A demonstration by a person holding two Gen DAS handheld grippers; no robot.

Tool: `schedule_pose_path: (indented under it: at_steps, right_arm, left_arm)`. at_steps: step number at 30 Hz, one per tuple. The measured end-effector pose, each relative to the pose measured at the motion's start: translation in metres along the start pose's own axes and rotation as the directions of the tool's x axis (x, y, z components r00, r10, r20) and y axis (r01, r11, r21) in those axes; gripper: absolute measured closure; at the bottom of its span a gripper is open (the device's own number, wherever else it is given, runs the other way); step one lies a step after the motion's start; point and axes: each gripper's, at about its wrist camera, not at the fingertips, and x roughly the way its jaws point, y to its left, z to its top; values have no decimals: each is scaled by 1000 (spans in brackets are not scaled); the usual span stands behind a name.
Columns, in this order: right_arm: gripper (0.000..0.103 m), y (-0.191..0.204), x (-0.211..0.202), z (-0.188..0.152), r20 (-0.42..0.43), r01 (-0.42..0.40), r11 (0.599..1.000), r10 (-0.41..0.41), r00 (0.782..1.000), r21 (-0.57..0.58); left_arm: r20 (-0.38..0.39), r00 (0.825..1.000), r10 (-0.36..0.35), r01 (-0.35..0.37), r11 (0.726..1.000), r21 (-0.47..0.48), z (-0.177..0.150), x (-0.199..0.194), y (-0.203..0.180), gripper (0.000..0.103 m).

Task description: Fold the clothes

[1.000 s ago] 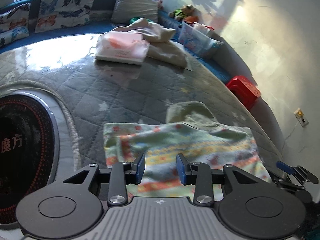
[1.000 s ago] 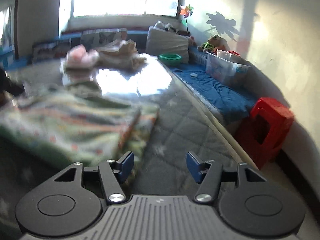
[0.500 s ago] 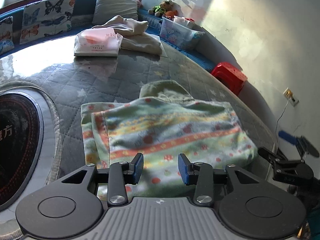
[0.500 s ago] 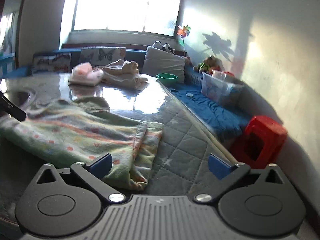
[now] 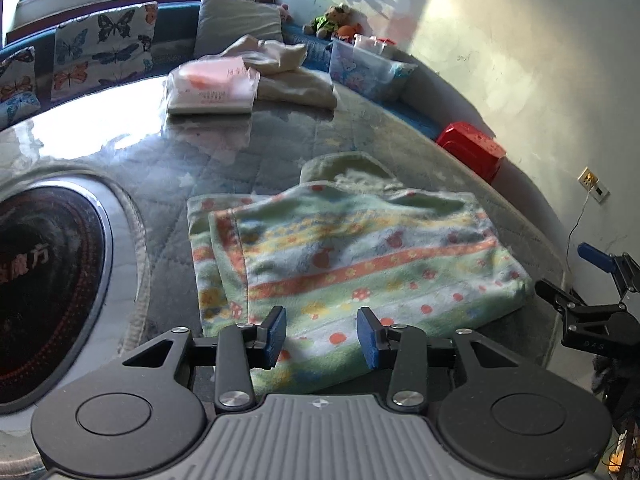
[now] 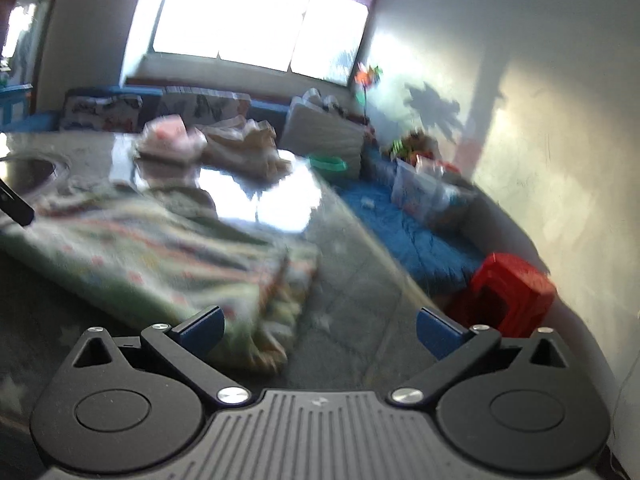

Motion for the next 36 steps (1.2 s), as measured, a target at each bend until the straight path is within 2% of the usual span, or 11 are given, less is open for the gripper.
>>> schedule_pose_path:
  at_steps: [6,11,16,21,30,33,36]
  right_arm:
    - [0,23,13,26,54,-108,994,109,993,-32]
    - [0,53,36,38,37,-197,976,201,979,-95]
    - [0,72,61,41,-14,-254,962,254,967,-103]
    - [0,71,61,38,-21,-262,960,261,965,-100]
    - [0,76,63,38,-39,-295,950,293,955,-102]
    - [0,75,64,38,-44,-294,952,291,956,-88]
    - [0,72,59,42,-35,-292,954,290,956,-67]
  left_arm:
    - [11,1000,-4,4,1000,-11,16,9,-2,61]
    - [0,1000,-31,31,999,-38,34,27,-2,63]
    - [-2,999,-49,49,997,-55,49,46,-4,64]
    - [0,999,-53,53,996,-75,61,65,-2,70]
    - [-9,1000,-23,22,991,-129,72,89,14,71]
    - [-7,1000,-22,21,991,-130,70,83,16,70]
    - [1,1000,-3,3,996,-94,67,69,10,64]
